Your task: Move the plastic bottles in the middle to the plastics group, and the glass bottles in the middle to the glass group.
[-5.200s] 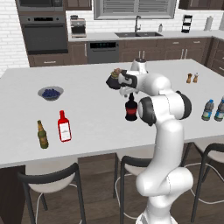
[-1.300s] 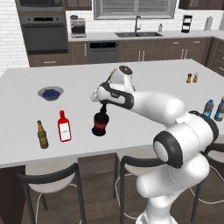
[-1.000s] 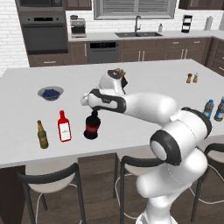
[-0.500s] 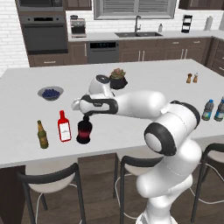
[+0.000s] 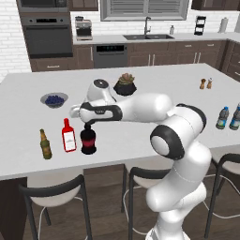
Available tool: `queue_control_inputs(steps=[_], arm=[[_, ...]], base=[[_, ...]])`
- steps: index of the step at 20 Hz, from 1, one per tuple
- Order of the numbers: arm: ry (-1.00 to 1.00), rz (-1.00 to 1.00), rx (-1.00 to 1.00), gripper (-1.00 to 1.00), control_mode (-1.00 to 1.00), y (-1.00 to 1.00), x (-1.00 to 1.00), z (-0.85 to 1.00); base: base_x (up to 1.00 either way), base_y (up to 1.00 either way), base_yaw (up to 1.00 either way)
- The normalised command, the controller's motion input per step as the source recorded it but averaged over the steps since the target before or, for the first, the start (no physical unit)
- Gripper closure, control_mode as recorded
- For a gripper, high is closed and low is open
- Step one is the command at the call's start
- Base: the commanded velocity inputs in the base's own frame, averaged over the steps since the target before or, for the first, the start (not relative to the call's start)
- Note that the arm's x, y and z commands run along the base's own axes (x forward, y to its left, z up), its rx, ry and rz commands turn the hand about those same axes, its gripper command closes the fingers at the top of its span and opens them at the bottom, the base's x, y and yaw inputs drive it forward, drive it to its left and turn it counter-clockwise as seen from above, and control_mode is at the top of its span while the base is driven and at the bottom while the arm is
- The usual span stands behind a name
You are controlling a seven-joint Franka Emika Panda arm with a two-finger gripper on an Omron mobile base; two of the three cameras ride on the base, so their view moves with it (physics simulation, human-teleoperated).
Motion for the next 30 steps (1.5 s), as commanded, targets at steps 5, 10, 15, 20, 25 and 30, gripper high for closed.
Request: queue_control_inputs(steps=[5,10,15,20,25,30], arm=[[0.01,-0.01,-0.12,-1.00,-1.00,-0.12,-0.25,-0.30],[-0.01,0.00,-0.07,-1.00,-1.00,-0.10,-0.21,-0.05],[-0.07,0.00,0.00,-1.00,-1.00,-0.08,-0.02,0.34],[-0.11,0.00,0.00,-1.00,-1.00,-0.41,-0.01,0.53],[-0.01,0.00,-0.07,-1.00,-1.00,-0.92,0.00,0.11],[0.00,-0.01,-0.08,-1.00,-1.00,-0.97,0.00,-0.01]], base=[[0.00,0.00,0.00],[0.00,0.00,0.00],[0.00,0.00,0.00],[0.00,0.00,0.00],[0.00,0.00,0.00],[0.00,0.00,0.00]])
